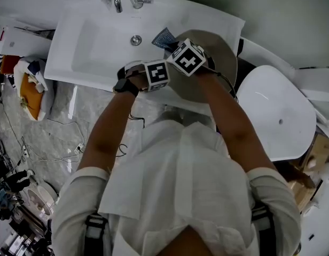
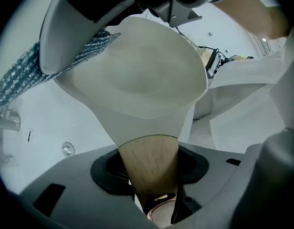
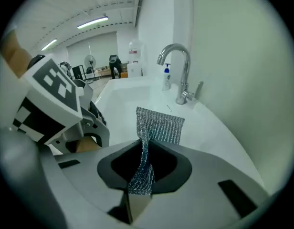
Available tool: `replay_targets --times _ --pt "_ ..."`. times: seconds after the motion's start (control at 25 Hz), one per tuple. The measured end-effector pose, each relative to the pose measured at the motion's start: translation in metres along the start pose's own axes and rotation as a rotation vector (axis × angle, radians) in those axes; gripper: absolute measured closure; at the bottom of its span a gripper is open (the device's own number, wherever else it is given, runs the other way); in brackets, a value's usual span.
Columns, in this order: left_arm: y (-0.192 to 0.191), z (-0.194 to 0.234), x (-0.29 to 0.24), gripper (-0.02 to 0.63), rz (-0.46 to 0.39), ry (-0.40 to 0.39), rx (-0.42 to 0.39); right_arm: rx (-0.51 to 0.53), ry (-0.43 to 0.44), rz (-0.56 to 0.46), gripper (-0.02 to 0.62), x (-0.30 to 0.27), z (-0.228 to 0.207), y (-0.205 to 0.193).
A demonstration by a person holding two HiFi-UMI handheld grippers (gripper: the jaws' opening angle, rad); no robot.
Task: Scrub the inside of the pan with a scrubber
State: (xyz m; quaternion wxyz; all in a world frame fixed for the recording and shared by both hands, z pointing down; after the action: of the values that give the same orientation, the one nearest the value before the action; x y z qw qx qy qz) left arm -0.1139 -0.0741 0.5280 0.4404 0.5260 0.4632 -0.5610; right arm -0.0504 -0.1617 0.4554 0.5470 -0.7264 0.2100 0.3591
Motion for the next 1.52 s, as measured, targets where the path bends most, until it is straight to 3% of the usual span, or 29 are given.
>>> replay_targets --times 0.16,0.48,0.6,1.0,1.24,1.52 --pt "-0.001 0.001 -0.001 0.379 -0.002 -0.001 -0.002 -0.093 0.035 0.013 0.548 -0.002 -0.023 -0.004" --pt "0.0 0.004 0.0 0.379 -0.06 -0.003 0.007 -0.278 -0.156 0.016 0.548 0.031 -0.093 -0.03" --pt "0.003 0.005 0.002 0.377 -0.098 -0.006 0.007 -0.274 -0.172 0.003 0.548 0.033 -0.09 -0.031" --pt "0.004 0.004 -0.001 0.377 -0.104 0.002 -0.004 -0.121 0.158 -0.08 0.548 -0.008 -0.015 -0.009" --pt "0.004 0.002 0.003 0.377 -0.146 -0.003 0.032 -0.233 0.313 -0.13 0.548 -0.005 0.021 -0.02" --pt "0.002 0.001 0.003 0.379 -0.156 0.002 0.067 -0.349 0.36 -0.11 0.548 -0.002 0.062 -0.036"
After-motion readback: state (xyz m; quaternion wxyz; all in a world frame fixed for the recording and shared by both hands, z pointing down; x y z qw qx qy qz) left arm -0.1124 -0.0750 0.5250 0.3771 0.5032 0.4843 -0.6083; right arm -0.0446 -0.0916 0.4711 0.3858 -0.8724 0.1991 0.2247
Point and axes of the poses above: the fingertips, and each gripper's own axes: x backward along the fingers, z to its left, y out of its top, the point moved 7 cm from there along x, backward along the fingers, and after that the axes turned 15 degrees about y, right-handed, at the moved point
